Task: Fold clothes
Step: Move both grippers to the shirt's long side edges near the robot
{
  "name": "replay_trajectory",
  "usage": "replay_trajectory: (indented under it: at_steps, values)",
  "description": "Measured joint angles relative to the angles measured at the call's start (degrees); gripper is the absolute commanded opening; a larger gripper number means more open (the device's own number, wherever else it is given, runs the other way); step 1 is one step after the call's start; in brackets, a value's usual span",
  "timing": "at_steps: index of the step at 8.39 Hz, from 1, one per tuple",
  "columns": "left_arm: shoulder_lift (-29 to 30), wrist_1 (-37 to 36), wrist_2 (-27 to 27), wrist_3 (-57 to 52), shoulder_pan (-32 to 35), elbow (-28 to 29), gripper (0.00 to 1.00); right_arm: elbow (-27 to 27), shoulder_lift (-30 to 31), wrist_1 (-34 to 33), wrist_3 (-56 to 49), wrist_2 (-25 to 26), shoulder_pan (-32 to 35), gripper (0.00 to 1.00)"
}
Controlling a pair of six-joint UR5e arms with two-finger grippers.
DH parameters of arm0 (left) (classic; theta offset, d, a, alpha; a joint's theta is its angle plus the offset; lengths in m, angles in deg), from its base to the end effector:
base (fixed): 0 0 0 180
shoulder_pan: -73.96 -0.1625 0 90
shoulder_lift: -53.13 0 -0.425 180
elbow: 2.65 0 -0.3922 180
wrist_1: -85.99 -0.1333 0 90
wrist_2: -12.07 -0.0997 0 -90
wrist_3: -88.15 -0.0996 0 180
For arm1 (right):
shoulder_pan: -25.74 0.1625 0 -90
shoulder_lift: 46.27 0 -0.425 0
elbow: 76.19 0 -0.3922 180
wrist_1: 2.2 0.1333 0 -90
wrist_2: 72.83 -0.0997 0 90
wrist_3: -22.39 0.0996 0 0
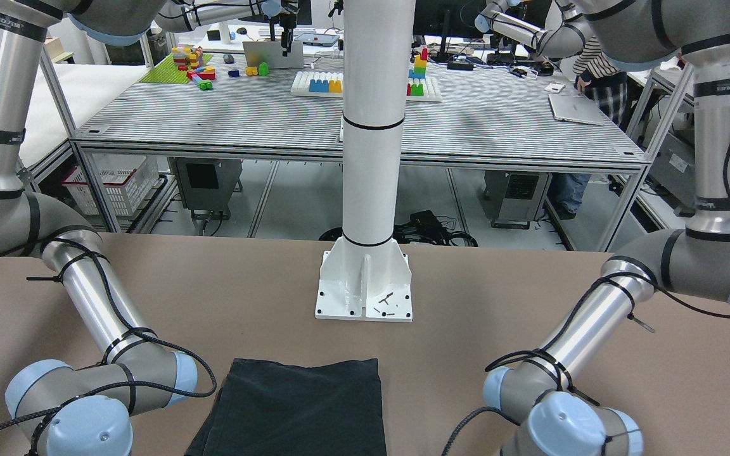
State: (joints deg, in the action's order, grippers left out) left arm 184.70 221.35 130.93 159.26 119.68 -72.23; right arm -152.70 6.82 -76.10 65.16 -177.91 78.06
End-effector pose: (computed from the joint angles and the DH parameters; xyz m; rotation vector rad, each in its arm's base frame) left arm 0.4748 -0.6090 0.2823 0.2293 1.1932 -0.1171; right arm -0.3754 -0.6618 0.3572 0.3603 -0.6355 -0.0059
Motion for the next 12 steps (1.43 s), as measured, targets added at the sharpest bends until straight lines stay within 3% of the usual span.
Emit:
replay_trajectory:
  at_steps: [1,2,6,10,12]
  values:
    - [0.03,0.07,-2.18,2.94,-2.93,-0.38,0.94,-0.70,0.22,0.07,0.23,-0.20,-0.02,0.94]
    - [0.05,0.16,-3.65,5.04,-5.35,-0.52,0.81,-1.14,0.38,0.13,0.32,-0.31,-0.02,0.94]
    - [0.13,0.85,-5.83,7.97,-9.99,-0.57,0.01,-1.51,0.80,0.23,0.25,-0.39,-0.03,0.94]
    - [-0.21,2.29,-6.08,9.52,-10.37,-1.05,0.00,-1.96,1.26,0.51,0.30,-0.39,-0.13,0.94]
    - [-3.62,2.44,-5.64,9.32,-10.31,-4.84,0.00,-2.19,1.43,0.57,0.31,-0.39,-0.24,0.94]
